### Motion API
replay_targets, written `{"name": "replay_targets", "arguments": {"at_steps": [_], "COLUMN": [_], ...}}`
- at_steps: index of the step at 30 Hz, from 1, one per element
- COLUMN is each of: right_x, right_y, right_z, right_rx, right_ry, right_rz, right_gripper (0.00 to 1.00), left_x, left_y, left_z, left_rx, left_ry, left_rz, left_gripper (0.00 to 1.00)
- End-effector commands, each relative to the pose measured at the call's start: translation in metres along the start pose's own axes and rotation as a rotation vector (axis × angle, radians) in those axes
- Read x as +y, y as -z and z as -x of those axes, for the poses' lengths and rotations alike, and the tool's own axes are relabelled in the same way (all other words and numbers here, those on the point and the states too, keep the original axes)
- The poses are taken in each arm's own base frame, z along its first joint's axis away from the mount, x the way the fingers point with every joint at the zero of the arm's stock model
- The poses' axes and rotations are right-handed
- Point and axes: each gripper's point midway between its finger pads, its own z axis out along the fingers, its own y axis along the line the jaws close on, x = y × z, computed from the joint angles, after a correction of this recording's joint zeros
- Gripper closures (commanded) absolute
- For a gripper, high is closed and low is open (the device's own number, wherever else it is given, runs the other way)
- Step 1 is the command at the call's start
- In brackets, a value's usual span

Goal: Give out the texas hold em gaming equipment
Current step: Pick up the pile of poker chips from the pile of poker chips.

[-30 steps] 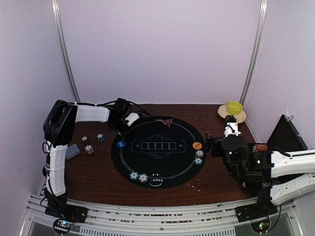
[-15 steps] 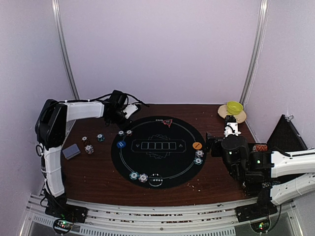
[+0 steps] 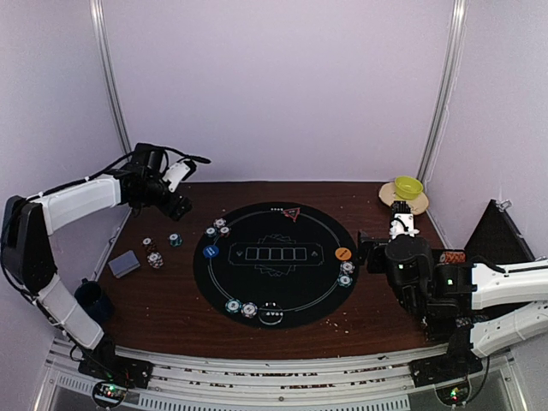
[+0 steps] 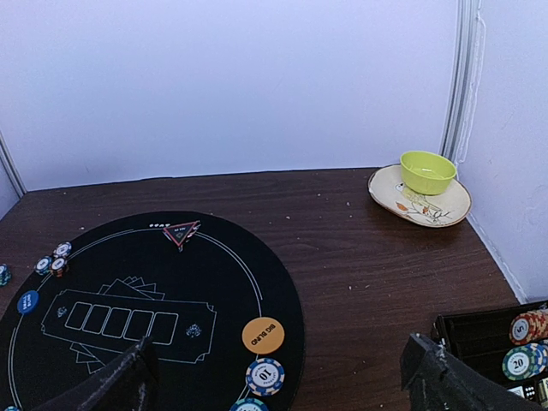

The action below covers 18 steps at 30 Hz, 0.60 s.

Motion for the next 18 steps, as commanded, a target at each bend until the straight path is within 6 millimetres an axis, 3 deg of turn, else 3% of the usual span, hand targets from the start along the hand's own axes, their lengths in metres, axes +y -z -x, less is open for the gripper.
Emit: {"name": "replay_targets", "arguments": {"at_steps": [1,4,8,18], "right_x": [0.005,0.005,0.005,0.004], "right_y": [0.002,0.001,0.001,0.002], "right_z": [0.009,0.008,0.007,0.009], "right_rx": [-0.005,-0.004,-0.004,-0.008], "right_ry": [0.000,0.003,0.008,0.001], "right_rz": [0.009,0.008,0.003,0.003], "right_gripper": [0.00,0.00,0.00,0.00], "left_x": [0.044,0.058,0.059,0.066], "left_y": [0.006,0.005,-0.010,-0.035], "left_z": [-0.047,-0.076,-0.104,-0.144], "left_rx": [0.026,0.032,0.072,0.149], "left_ry": [0.145,0.222,0.261,0.330], "left_rz": [0.006,-0.032,-0.057,-0.071], "left_gripper": [0.03,0.02,0.02,0.03]}}
